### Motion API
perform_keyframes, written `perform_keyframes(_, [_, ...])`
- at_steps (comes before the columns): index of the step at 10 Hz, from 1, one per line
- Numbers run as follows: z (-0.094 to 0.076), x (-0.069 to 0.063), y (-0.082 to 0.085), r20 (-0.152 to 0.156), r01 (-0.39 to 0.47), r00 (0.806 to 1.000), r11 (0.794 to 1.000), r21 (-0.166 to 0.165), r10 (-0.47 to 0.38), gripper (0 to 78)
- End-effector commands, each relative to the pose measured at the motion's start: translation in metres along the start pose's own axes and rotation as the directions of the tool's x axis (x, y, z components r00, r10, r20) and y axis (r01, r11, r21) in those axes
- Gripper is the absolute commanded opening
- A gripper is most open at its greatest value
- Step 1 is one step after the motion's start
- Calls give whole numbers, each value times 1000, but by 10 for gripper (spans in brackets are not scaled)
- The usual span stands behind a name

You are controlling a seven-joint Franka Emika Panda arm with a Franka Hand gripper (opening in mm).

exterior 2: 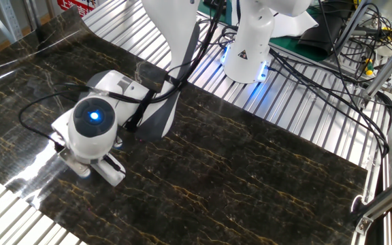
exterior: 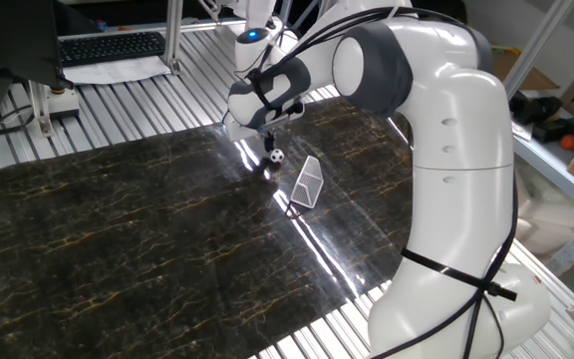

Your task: Push the soccer ball into the goal

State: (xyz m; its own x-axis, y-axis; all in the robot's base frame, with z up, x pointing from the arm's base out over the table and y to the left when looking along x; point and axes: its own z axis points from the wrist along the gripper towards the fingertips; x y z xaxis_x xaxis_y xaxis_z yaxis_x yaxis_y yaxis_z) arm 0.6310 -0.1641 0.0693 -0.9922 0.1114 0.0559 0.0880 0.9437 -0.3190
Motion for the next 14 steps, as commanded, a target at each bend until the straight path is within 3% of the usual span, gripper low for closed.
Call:
perform_keyframes(1, [-6,13,-5,-32,11,999,1000,28,-10,12])
perform_keyframes(4, [-7,20,-5,-49,21,999,1000,23,-20,12])
perform_keyframes(6, [-8,17,-5,-26,30,999,999,15,-30,12])
perform_keyframes(8, [-10,9,-5,-18,35,999,999,32,-35,12])
perform_keyframes(9, [-12,4,-5,-9,31,999,998,62,-30,12])
perform_keyframes(11, [-9,5,-4,-9,20,1000,998,51,-20,12])
perform_keyframes(13, [-7,9,-4,-26,36,999,998,52,-34,12])
perform_keyframes(14, [-3,22,-4,-47,59,997,997,55,-56,12])
